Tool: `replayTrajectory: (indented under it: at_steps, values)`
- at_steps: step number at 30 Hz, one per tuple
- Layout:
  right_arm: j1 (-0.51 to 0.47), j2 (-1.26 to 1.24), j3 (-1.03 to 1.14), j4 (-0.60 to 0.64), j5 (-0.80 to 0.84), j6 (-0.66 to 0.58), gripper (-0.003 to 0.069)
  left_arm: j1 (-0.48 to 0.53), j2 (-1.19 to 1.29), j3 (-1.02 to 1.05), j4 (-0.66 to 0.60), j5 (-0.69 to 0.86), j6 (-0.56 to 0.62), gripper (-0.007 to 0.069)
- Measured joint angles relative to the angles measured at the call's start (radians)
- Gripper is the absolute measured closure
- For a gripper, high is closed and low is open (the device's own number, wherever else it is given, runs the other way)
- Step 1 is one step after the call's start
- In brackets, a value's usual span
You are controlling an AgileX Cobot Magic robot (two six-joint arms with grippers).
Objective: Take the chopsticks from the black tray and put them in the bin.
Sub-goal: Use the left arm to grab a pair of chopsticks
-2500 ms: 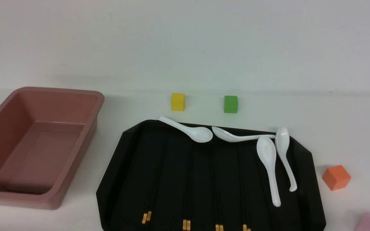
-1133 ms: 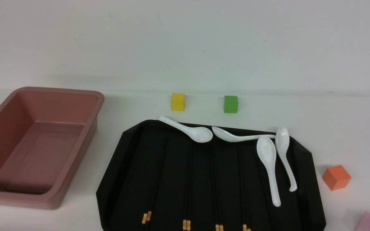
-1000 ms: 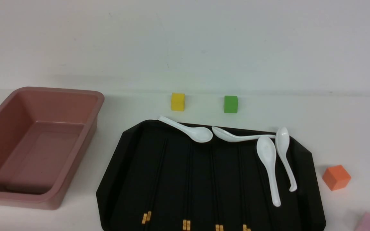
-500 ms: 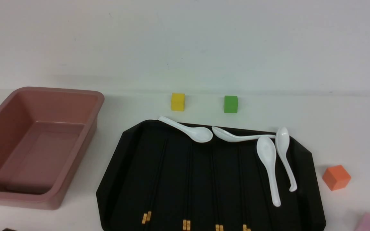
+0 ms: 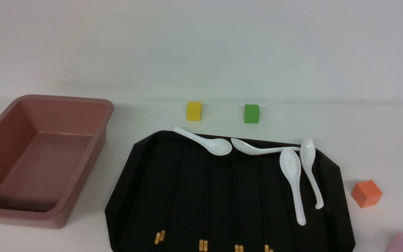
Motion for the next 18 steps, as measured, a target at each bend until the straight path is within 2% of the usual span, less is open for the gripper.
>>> replayTrajectory:
  at_steps: [4,5,7,10,14,17,18]
  values:
    - [0.000,0.000,0.000,0.000,0.000,0.000,0.0419,0.000,0.289,-0.116,0.145,0.330,0.054,0.0637]
    - [0.000,0.000,0.000,0.000,0.000,0.000,0.0419,0.000,0.305,-0.121,0.160,0.357,0.056,0.0637]
    - [0.000,0.000,0.000,0.000,0.000,0.000,0.0419,0.000,0.510,-0.179,0.232,0.470,0.100,0.0637]
    - [0.000,0.000,0.000,0.000,0.000,0.000,0.0419,0.000,0.687,-0.220,0.234,0.494,0.160,0.0637]
    - [0.000,0.000,0.000,0.000,0.000,0.000,0.0419,-0.007,0.847,-0.269,0.136,0.514,0.301,0.0637]
    - [0.000,0.000,0.000,0.000,0.000,0.000,0.0419,-0.039,0.881,-0.308,0.122,0.510,0.309,0.0637]
    - [0.000,0.000,0.000,0.000,0.000,0.000,0.0419,-0.087,0.898,-0.356,0.139,0.502,0.281,0.0637]
